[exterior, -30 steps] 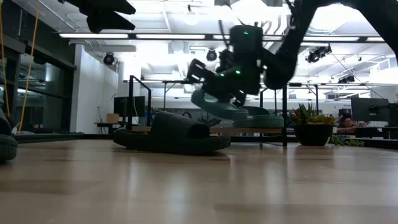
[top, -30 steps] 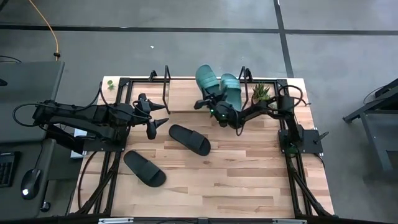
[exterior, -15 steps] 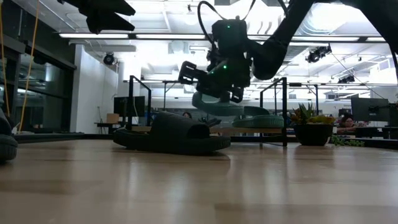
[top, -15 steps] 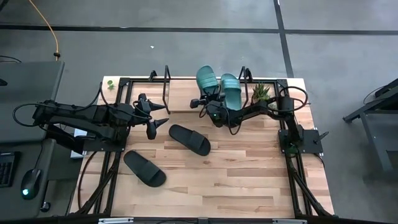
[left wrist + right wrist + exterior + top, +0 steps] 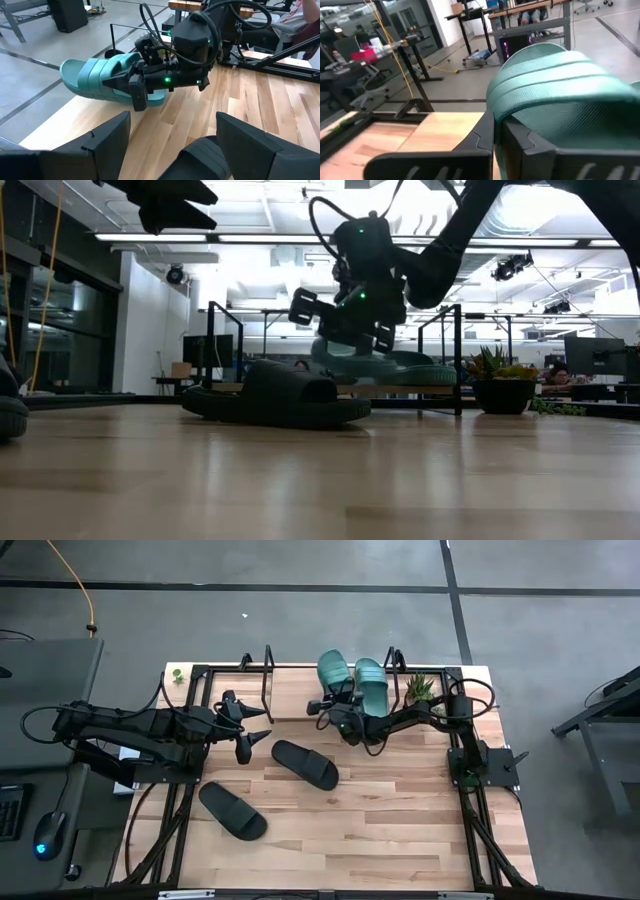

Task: Pick and place slides into the shelf
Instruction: Put the blue slipper on the shelf

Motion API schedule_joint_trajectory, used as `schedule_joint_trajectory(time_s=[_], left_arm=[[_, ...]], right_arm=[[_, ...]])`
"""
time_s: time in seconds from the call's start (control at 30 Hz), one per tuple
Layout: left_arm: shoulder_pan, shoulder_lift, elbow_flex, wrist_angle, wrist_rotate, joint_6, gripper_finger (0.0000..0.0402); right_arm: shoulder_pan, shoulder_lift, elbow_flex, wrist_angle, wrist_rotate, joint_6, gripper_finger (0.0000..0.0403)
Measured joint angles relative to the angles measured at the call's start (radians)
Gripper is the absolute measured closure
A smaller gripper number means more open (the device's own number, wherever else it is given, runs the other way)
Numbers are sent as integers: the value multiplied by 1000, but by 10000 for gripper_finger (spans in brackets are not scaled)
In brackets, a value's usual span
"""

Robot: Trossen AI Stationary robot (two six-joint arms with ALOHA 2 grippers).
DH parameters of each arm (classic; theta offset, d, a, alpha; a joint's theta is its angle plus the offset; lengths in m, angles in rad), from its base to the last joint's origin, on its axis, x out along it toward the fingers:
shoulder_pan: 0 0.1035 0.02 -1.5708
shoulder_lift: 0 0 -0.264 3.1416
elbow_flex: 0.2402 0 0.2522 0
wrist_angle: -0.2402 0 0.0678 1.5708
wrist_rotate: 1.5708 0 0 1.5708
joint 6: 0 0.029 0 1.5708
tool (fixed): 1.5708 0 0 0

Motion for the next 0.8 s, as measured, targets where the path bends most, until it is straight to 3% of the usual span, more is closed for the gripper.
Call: schedule_joint_trajectory(time_s=[0.4, 0.8], left_arm=[[0, 0, 0, 0, 0, 0, 128], [0, 0, 0, 1, 0, 0, 128]], right_arm=[[2, 0, 0, -75, 34, 1, 395], [0, 0, 0, -185, 61, 47, 303]])
